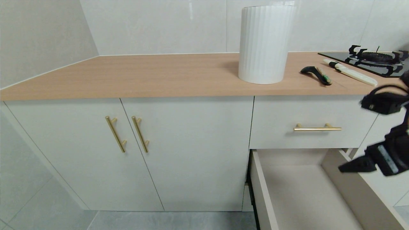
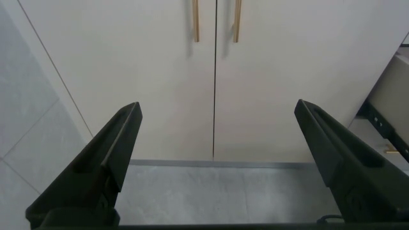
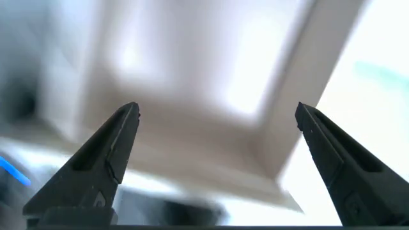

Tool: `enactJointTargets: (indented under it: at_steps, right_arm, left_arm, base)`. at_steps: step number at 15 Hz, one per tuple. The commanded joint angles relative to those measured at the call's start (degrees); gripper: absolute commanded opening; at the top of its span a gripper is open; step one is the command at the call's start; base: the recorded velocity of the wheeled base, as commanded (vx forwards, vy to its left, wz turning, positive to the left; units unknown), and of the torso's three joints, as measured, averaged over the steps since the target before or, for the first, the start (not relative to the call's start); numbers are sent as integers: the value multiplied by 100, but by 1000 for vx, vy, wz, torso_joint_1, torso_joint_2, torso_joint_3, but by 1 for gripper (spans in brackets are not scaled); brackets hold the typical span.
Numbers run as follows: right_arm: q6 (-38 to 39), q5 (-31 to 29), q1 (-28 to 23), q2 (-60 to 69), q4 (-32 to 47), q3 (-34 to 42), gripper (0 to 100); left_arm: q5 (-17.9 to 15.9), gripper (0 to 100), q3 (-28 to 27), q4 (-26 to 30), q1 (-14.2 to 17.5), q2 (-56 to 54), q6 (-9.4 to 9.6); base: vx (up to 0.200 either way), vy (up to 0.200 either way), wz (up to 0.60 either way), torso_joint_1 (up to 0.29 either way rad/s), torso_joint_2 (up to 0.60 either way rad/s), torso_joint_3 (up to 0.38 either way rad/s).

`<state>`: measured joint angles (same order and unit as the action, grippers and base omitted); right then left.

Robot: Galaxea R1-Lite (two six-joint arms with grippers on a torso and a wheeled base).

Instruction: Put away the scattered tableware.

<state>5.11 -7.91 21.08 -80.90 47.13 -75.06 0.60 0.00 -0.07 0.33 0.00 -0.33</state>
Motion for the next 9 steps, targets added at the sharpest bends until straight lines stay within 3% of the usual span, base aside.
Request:
enactJointTargets:
  at_steps: [1, 5, 6, 9]
  right_arm:
    - [939, 35, -25, 30, -143, -1362, 100]
    - [1423, 35, -165, -304, -978, -2030, 100]
    - [1546, -53, -271, -532, -1531, -2083, 100]
    - [1616, -694, -438, -1060, -1733, -2364, 100]
  left_arm:
    - [2, 100, 0, -1, 2, 0, -2]
    - [2, 100, 0, -1, 2, 0, -2]
    - [2, 100, 0, -1, 2, 0, -2]
    - [2, 100, 0, -1, 2, 0, -2]
  base:
    - [0, 0, 0, 0, 0, 0]
    - [0, 0, 0, 0, 0, 0]
    - [0, 0, 0, 0, 0, 0]
    - [0, 0, 0, 0, 0, 0]
